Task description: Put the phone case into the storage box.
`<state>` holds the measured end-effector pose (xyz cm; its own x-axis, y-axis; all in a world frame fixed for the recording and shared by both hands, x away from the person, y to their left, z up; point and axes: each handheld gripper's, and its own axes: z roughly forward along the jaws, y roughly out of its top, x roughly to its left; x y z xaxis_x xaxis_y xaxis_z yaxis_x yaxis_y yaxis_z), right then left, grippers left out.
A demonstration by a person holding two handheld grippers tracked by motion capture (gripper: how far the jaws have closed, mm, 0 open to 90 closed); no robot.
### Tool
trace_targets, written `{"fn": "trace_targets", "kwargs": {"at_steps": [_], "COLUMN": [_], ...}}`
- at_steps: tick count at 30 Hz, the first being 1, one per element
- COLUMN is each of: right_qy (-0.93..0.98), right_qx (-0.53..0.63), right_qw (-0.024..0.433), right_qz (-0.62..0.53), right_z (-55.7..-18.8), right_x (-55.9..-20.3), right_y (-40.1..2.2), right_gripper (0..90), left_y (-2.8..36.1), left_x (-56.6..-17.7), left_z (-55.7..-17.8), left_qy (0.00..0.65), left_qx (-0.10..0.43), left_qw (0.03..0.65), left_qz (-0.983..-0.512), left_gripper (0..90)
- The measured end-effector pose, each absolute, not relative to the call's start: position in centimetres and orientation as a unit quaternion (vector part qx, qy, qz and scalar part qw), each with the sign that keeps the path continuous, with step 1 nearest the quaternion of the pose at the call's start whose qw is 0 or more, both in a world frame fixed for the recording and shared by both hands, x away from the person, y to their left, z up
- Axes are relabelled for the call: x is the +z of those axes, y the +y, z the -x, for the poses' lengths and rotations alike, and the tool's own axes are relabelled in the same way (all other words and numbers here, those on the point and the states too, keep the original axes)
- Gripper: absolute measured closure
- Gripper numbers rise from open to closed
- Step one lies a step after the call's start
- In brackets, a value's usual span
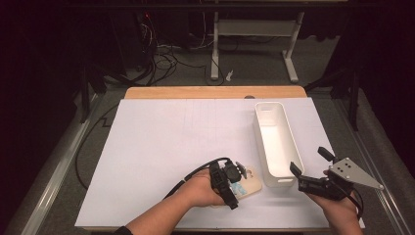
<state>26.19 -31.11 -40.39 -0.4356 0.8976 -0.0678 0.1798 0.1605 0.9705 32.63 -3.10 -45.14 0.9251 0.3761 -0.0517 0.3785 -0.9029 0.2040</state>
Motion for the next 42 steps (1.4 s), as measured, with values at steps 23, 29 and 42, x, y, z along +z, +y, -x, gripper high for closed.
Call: {"fn": "trace_targets", "kwargs": {"at_steps": [23,29,42], "right_qy": [0.674,0.674,0.675], "right_qx": [0.511,0.511,0.511], "right_qw": [0.353,0.352,0.353], "right_qz": [-0.400,-0.400,-0.399], "right_z": [-26.1,-26.1,-26.1], "right_x": [-40.4,-40.4,-40.4], "right_y": [-31.1,-31.2,-31.1], "right_gripper": [1.0,1.0,1.0], "left_y": [-2.7,-2.2,-0.1], "left_x": [-44.8,-44.7,-44.1], "left_z": [-32.7,-32.8,-33.0], "left_qy": [0.180,0.186,0.198], "left_qx": [-0.004,-0.011,-0.028], "left_qw": [0.116,0.134,0.174], "left_qz": [-0.977,-0.973,-0.964], "left_gripper": [11.3,11.4,11.4]}}
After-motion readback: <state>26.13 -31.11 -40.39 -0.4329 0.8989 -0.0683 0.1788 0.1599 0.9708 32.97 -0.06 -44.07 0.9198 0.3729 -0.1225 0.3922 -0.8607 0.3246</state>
